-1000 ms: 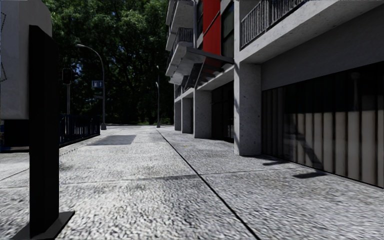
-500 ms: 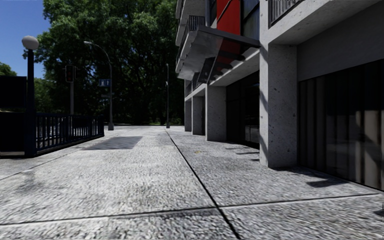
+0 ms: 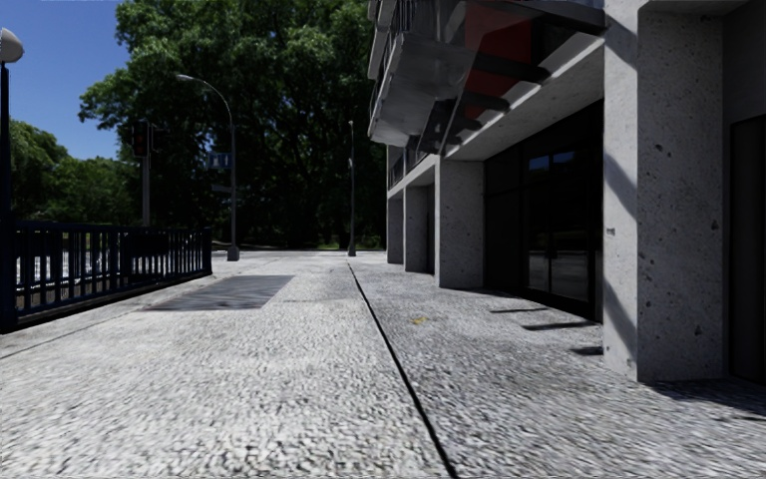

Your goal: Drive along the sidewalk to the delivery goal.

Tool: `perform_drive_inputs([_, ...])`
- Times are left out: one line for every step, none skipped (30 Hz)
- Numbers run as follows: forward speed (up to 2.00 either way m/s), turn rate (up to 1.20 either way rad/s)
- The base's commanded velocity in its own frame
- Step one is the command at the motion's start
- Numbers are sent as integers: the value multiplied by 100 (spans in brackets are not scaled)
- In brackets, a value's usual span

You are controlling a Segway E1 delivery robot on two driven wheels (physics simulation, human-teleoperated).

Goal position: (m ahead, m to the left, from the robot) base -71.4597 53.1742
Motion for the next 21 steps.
perform_drive_inputs([200, 37])
perform_drive_inputs([200, 37])
perform_drive_inputs([200, 38])
perform_drive_inputs([200, 38])
perform_drive_inputs([200, 38])
perform_drive_inputs([200, 38])
perform_drive_inputs([200, 38])
perform_drive_inputs([200, 38])
perform_drive_inputs([200, 38])
perform_drive_inputs([200, 31])
perform_drive_inputs([200, 31])
perform_drive_inputs([200, 21])
perform_drive_inputs([200, 15])
perform_drive_inputs([200, 12])
perform_drive_inputs([200, 11])
perform_drive_inputs([200, 11])
perform_drive_inputs([200, 11])
perform_drive_inputs([200, 12])
perform_drive_inputs([200, 13])
perform_drive_inputs([200, 13])
perform_drive_inputs([200, 13])
